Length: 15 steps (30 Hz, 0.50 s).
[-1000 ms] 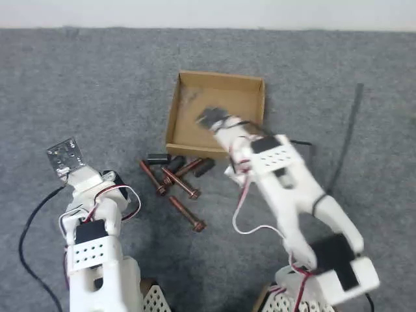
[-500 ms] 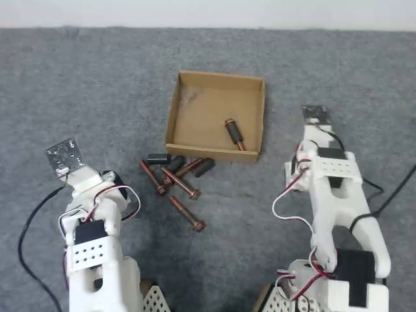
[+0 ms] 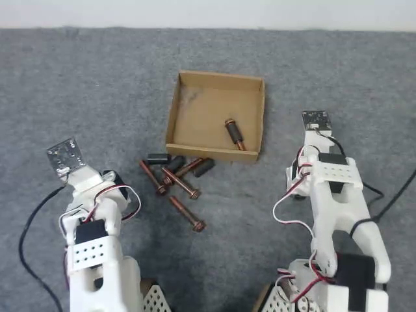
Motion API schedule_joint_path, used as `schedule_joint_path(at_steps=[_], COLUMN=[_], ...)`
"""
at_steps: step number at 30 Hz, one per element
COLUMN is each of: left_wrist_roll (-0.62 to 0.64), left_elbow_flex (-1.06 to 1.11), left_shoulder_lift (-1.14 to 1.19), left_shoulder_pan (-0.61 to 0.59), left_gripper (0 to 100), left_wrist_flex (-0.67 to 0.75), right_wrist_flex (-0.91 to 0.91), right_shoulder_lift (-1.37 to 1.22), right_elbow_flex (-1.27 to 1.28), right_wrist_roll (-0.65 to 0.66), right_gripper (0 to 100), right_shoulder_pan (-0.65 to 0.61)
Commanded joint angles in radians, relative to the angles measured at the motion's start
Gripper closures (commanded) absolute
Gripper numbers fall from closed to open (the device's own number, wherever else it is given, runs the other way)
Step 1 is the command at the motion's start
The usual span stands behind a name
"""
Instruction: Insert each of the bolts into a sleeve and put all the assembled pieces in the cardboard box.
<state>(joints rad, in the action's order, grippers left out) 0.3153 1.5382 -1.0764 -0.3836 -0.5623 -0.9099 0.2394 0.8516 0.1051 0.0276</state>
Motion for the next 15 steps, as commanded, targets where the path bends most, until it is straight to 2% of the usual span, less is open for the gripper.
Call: schedule_joint_path(at_steps=[1, 9, 15], left_wrist_roll=[0.003, 0.003, 0.003], left_elbow_flex=[-0.008, -0.008, -0.008], left_shoulder_lift=[-0.018, -0.018, -0.018], left_shoulder_pan=[0.002, 0.002, 0.002], left_gripper=[97, 97, 97], left_wrist_flex=[0.026, 0.026, 0.026], right_wrist_flex=[-0.008, 0.018, 0.051], right_shoulder_lift=[0.082, 0.191, 0.142], right_elbow_flex=[0.012, 0.107, 0.117], right_wrist_roll=[0.029, 0.031, 0.031], right_gripper=[89.6, 89.6, 89.6], right_shoulder_pan=[0.010, 0.007, -0.045])
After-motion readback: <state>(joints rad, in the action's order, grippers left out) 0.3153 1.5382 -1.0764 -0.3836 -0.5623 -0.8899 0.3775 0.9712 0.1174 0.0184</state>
